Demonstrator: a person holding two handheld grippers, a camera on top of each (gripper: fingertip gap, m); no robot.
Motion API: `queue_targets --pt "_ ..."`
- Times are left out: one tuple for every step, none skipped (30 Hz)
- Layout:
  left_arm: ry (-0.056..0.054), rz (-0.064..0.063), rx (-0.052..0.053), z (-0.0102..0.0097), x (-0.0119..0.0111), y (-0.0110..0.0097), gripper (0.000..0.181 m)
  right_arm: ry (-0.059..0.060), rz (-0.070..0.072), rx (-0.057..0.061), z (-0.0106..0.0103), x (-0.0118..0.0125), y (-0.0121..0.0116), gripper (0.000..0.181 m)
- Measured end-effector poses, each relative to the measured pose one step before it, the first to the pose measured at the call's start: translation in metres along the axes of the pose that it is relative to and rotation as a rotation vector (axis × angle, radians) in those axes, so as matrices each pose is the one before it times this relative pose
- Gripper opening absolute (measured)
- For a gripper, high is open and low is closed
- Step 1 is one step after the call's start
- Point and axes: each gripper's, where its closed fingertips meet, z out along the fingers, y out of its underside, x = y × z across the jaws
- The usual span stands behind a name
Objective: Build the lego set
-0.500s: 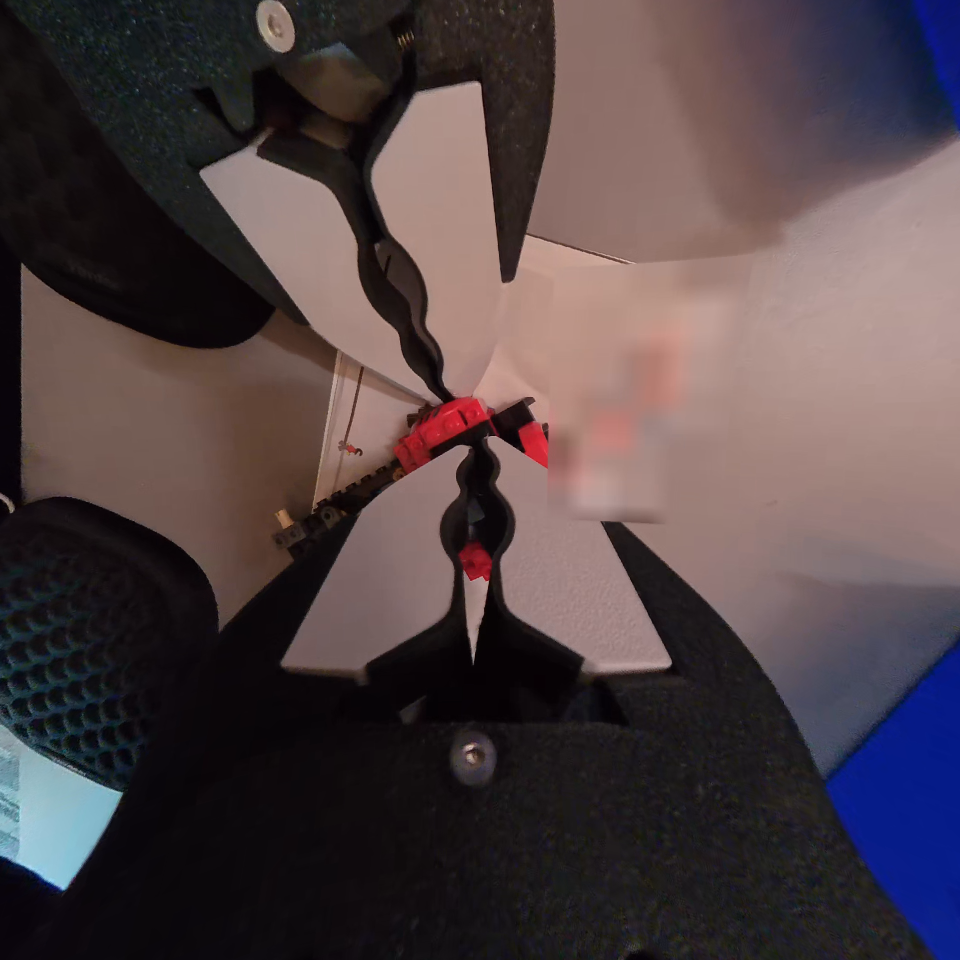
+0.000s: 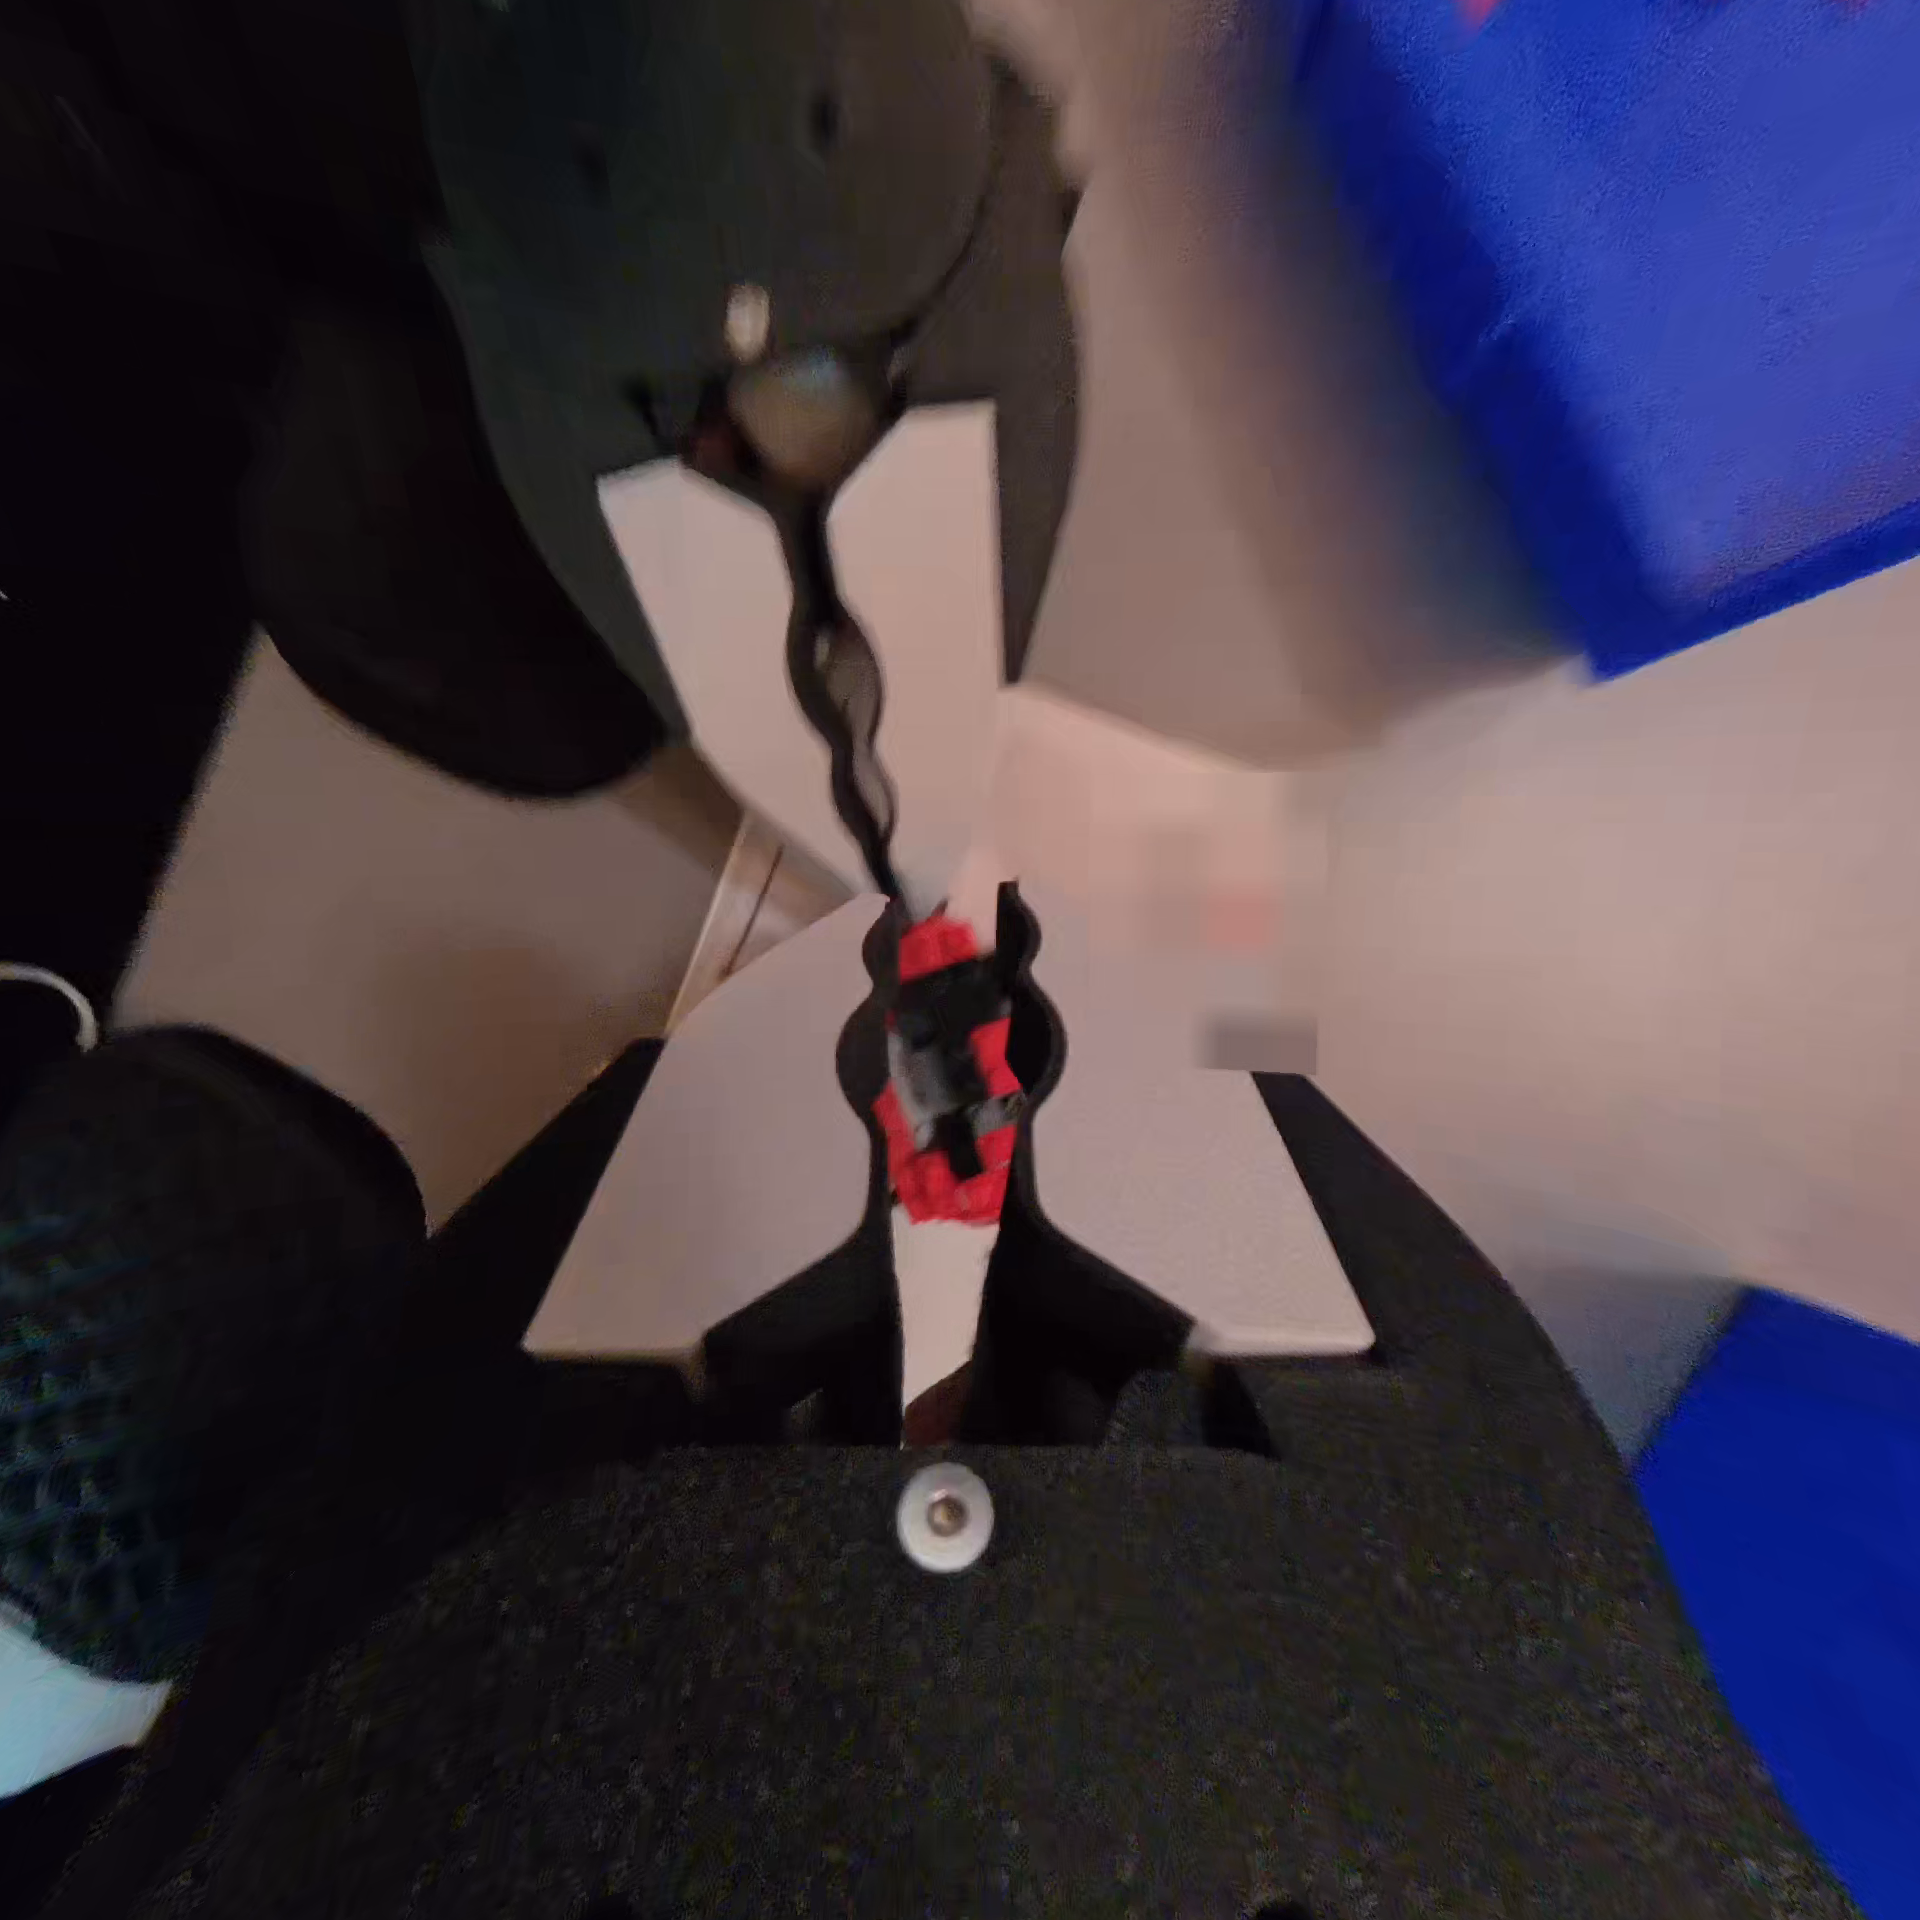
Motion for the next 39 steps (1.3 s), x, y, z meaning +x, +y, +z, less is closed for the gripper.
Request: queue_targets --pt "-0.0037 -0.0122 0.0679 -0.00542 -0.00086 -0.00999 0.001 0.0169 -0.0059 0.0808 -0.01279 0.00878 -0.01723 0.02" --pt "0.0001 -0.0094 0.068 -0.00548 -0.00049 -0.01061 0.001 0.035 -0.0212 0.0773 -0.01127 0.01209 -0.02031 0.025" --pt "-0.0054 0.0009 0.0658 -0.00511 -0.00082 -0.01085 0.001 0.0454 -0.0251 0.0685 -0.00785 0.01516 -0.02222 0.027" --pt "-0.0115 0.0084 0.0545 -0.00416 -0.00119 -0.00902 0.0 0.0392 -0.024 0.0488 -0.00235 0.0157 -0.02152 0.027" --pt "-0.0072 0.0147 0.0359 -0.00284 -0.00039 -0.00604 0.0 0.0237 -0.0278 0.0238 0.00366 0.01404 -0.01889 0.028" --pt "-0.0004 0.0232 0.0187 -0.00161 0.0011 -0.0035 0.0 0.0102 -0.0284 0.0026 0.00905 0.0121 -0.01527 0.028" --pt "-0.0006 0.0317 0.0059 -0.0005 0.00181 -0.00168 0.0 -0.0076 -0.0234 -0.0185 0.01371 0.00975 -0.01094 0.028" --pt "-0.0009 0.0394 -0.0008 0.00033 0.00225 -0.00085 0.0 -0.0311 -0.02 -0.0348 0.01736 0.00618 -0.00707 0.026" --pt "0.0006 0.0406 -0.001 0.00074 0.0026 -0.00106 0.001 -0.0418 -0.0168 -0.0427 0.01993 0.00417 -0.00452 0.024" --pt "0.0011 0.0325 -0.0002 0.00103 0.00248 -0.00087 0.001 -0.0421 -0.0155 -0.0543 0.02101 0.00369 -0.00162 0.024" --pt "0.0031 0.021 -0.0011 0.00108 0.00222 -0.00032 0.001 -0.0397 -0.0148 -0.0619 0.02096 0.00353 0.00052 0.024" --pt "0.0054 0.0108 -0.0005 0.00092 0.00183 -0.00018 0.001 -0.0293 -0.0124 -0.0701 0.01927 0.00435 0.00254 0.024" --pt "0.0027 0.0011 -0.0001 0.00074 0.00096 0.00019 0.001 -0.0137 -0.0153 -0.0831 0.01606 0.00612 0.00499 0.024" --pt "-0.0007 -0.0059 -0.0011 0.00044 -0.00011 0.00044 0.001 0.0125 -0.0134 -0.0839 0.01158 0.0094 0.0065 0.024" --pt "-0.0059 -0.0082 -0.0016 -0.00002 -0.00112 0.00051 0.001 0.0408 -0.0081 -0.0798 0.00698 0.01343 0.0077 0.024" --pt "-0.011 -0.0066 0.0003 -0.00038 -0.00192 -0.00003 0.001 0.0518 0.0001 -0.0631 0.00395 0.01516 0.00747 0.024" --pt "-0.0134 -0.004 0.0019 -0.00065 -0.00199 -0.00036 0.001 0.0528 0.0093 -0.0574 0.00263 0.01577 0.00814 0.024" --pt "-0.017 -0.003 -0.0008 -0.00066 -0.00261 -0.00003 0.001 0.0294 0.0092 -0.0503 0.00292 0.01235 0.00766 0.024" --pt "-0.0181 -0.0017 -0.0047 -0.00057 -0.00282 0.00058 0.001 -0.0017 0.005 -0.0253 0.00335 0.00712 0.00401 0.025" --pt "-0.015 -0.0026 -0.0035 -0.00047 -0.00243 0.00055 0.001 -0.0215 -0.0022 -0.004 0.00311 0.0031 0.00057 0.026" --pt "-0.0118 -0.0073 0.0012 -0.00043 -0.00195 -0.00014 0.001 -0.0189 -0.0052 0.0081 0.00226 0.00254 -0.00147 0.027" --pt "-0.0078 -0.011 0.0056 -0.00051 -0.00155 -0.00055 0.001 -0.0096 -0.0052 0.0058 0.00179 0.00314 -0.00168 0.027" --pt "-0.0038 -0.0116 0.0077 -0.00044 -0.00097 -0.00083 0.001 -0.0035 -0.0034 -0.0039 0.00147 0.00328 -0.00093 0.027" --pt "-0.0036 -0.0103 0.0061 -0.00043 -0.00097 -0.00068 0.001 0.0035 -0.0021 -0.0049 0.00087 0.00314 -0.00117 0.025" --pt "-0.0067 -0.008 0.001 -0.00012 -0.00146 0.00013 0.001 0.0012 -0.0084 0.0017 0.00062 0.00164 -0.00234 0.024" --pt "-0.0102 -0.0028 -0.004 -0.00008 -0.00164 0.00078 0.001 -0.0046 -0.0179 0.0096 0.00079 -0.00052 -0.00362 0.023" --pt "-0.0118 0.0039 -0.0048 -0.00006 -0.00161 0.00084 0.001 -0.01 -0.0217 0.0112 0.00097 -0.00213 -0.00403 0.022" --pt "-0.0098 0.0078 -0.0012 -0.00014 -0.00112 0.00003 0.001 -0.0134 -0.0224 0.0047 0.00116 -0.00319 -0.00319 0.021" --pt "-0.006 0.008 0.0026 -0.0001 -0.00028 -0.0005 0.001 -0.0136 -0.0224 -0.0021 0.00135 -0.00361 -0.0022 0.021" --pt "-0.0024 0.0063 0.0018 0.00013 0.00024 -0.00045 0.001 -0.0107 -0.0213 -0.0044 0.00147 -0.00328 -0.00154 0.021" --pt "-0.0011 0.0047 -0.0028 0.0002 0.00037 0.00031 0.001 -0.0162 -0.0194 -0.0009 0.00159 -0.00409 -0.00167 0.021" --pt "-0.0026 0.005 -0.0055 0.00031 0.00011 0.00071 0.001 -0.0333 -0.0177 0.0065 0.00155 -0.00669 -0.00239 0.021" --pt "-0.0017 0.0059 -0.0048 0.00028 0.00035 0.00047 0.001 -0.0382 -0.0146 0.0128 0.00124 -0.0078 -0.00313 0.021" --pt "0.0028 0.0045 -0.0032 0.00038 0.00087 0.00041 0.001 -0.0426 -0.0145 0.0142 0.00105 -0.00903 -0.00333 0.022" --pt "0.0045 0.0017 -0.0023 0.00025 0.00098 0.00019 0.001 -0.0532 -0.0188 0.0147 0.00084 -0.01167 -0.00336 0.021" --pt "0.0027 0.0004 -0.0016 0.00015 0.00058 0.00019 0.001 -0.0389 -0.0232 0.0108 0.00059 -0.01025 -0.00279 0.021" --pt "0.0009 -0.0003 -0.0012 0.00017 0.00031 0.00016 0.001 -0.0155 -0.0234 -0.0009 0.00006 -0.007 -0.00066 0.021" --pt "0.0005 -0.0025 -0.0013 0.00008 0.0001 0.00017 0.001 -0.0076 -0.0184 -0.0093 -0.00059 -0.00528 0.00105 0.021" --pt "0.0015 -0.0046 -0.001 0.00018 0.00019 0.00026 0.001 -0.0104 -0.0085 -0.0064 -0.00123 -0.00474 0.00115 0.023"
